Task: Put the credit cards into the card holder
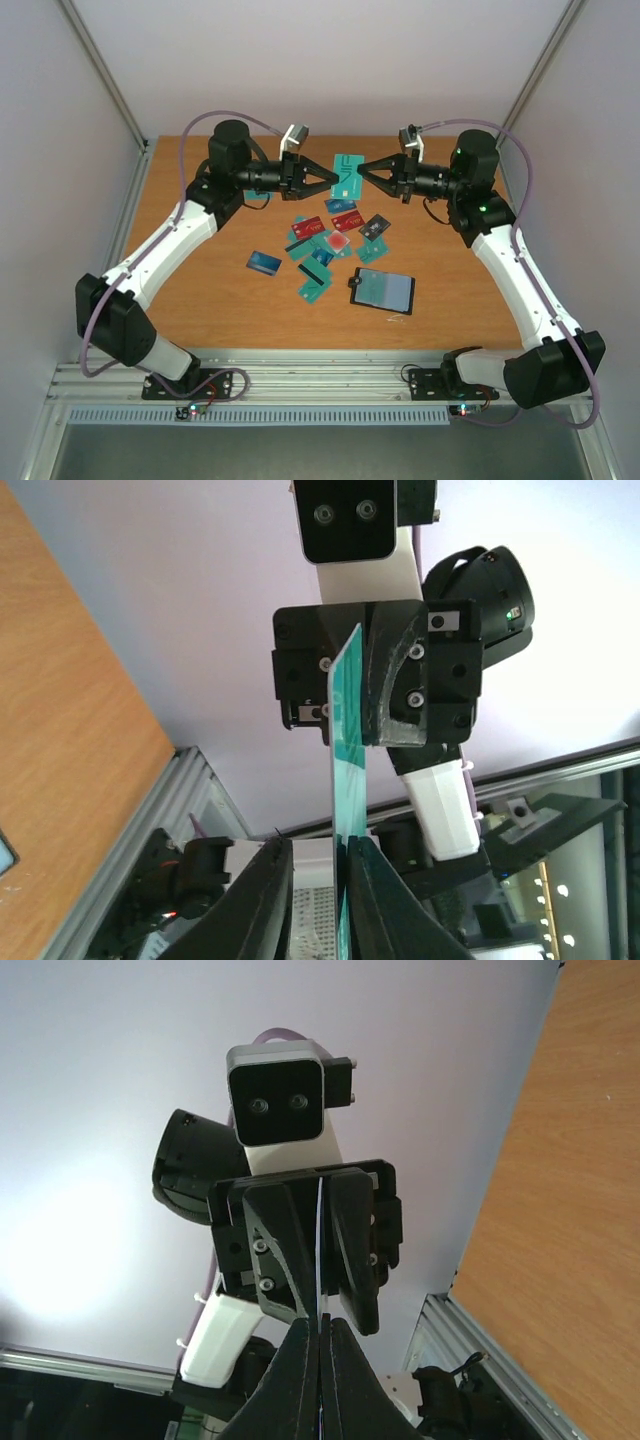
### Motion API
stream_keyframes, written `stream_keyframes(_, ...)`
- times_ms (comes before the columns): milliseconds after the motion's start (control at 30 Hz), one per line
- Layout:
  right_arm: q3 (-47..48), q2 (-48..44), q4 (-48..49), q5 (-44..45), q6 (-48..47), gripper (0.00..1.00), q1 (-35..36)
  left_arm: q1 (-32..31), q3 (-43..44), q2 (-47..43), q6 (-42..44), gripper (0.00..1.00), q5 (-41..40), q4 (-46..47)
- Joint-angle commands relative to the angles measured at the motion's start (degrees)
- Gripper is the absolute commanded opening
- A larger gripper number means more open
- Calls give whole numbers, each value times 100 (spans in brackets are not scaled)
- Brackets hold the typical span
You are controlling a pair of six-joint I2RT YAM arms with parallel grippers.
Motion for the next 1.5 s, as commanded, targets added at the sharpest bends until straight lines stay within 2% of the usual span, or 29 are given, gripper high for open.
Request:
stream_keyframes(0, 140, 61, 267, -229, 18, 1, 83, -91, -154, 195, -1005, 15, 387, 1541)
stream_keyframes(133, 186, 94, 212, -271, -86, 1, 135, -232, -96, 299, -1209, 14, 449, 1667)
stream_keyframes(233, 233, 105, 61, -304, -191, 1, 136, -297, -131, 290, -1194, 1, 332, 1658)
stream_keyframes(700, 407, 105, -565, -228, -572, 2, 136, -461, -106, 183, -895, 0, -23, 1285)
stream_keyframes(733, 425, 110, -661, -228, -612, 9, 136, -461, -104, 176, -905, 0, -43, 1286)
stream_keyframes(800, 453, 107, -950, -192, -777, 38, 136, -464, -97, 149, -907, 0, -86, 1280)
stream_keyframes(833, 458, 82, -1107, -156, -900, 48, 136, -462, -86, 133, -914, 0, -136, 1284)
stream_keyframes(867, 440, 57, -1196, -121, -946, 51, 136, -461, -89, 115, -922, 0, -162, 1280)
stream_keyframes(967, 313, -44, -1155, -215, -950, 46, 136, -466, -80, 80, -964, 0, -279, 1286)
stream_keyframes(1200, 213, -229, -1295, -312, -1081, 21, 136, -462, -135, 71, -976, 0, -348, 1246)
stream_keyframes(1467, 72, -318, -1342, -199, -1107, 18, 127, -467, -173, 87, -969, 0, -300, 1220)
